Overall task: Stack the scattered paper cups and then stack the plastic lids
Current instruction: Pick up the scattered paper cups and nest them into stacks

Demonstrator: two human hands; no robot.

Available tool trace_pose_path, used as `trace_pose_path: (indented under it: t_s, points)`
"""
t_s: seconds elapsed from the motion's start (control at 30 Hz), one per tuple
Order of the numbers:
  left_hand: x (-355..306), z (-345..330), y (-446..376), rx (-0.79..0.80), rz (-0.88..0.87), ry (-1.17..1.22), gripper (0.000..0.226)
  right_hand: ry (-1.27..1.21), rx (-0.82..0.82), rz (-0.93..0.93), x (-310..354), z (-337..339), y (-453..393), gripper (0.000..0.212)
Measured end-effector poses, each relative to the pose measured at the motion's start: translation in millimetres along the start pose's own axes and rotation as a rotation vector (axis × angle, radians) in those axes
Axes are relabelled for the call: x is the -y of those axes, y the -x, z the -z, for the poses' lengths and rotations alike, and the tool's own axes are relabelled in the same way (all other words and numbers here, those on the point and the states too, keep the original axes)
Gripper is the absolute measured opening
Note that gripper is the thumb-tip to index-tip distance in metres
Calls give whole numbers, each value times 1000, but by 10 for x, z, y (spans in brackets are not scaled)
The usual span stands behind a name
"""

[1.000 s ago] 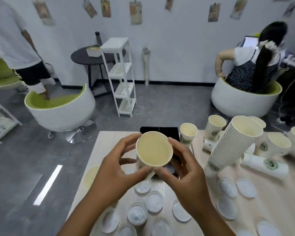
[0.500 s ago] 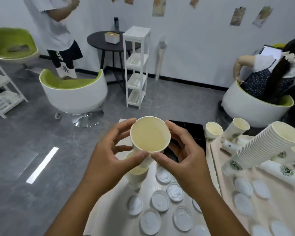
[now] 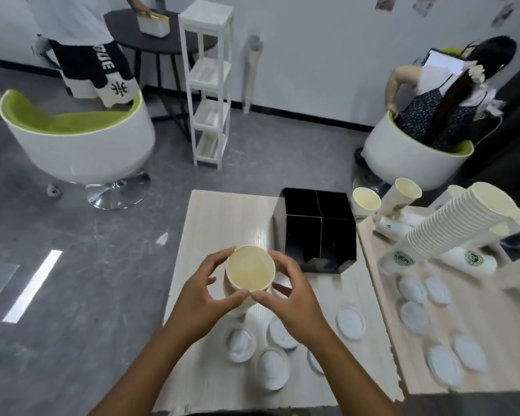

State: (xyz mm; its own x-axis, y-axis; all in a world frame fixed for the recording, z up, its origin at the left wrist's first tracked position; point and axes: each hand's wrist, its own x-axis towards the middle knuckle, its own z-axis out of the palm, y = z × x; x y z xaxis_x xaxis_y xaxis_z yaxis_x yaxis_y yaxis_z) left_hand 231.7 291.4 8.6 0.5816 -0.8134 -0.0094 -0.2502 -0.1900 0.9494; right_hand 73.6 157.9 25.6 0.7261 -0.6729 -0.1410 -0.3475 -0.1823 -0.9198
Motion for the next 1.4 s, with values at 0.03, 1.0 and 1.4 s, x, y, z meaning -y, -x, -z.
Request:
trace_pose_path:
  t_s: [0.03, 1.0, 1.4]
  points:
    - [27, -8, 15, 1, 3, 11, 78, -4, -1, -10, -13, -15, 13, 72]
    - [-1466, -2375, 416, 107, -371, -103, 75, -219, -442, 31, -864, 2303, 1642, 71]
    - [-1933, -4424, 724, 250, -231, 14, 64, -252, -554, 23, -1671, 4077, 2320, 72]
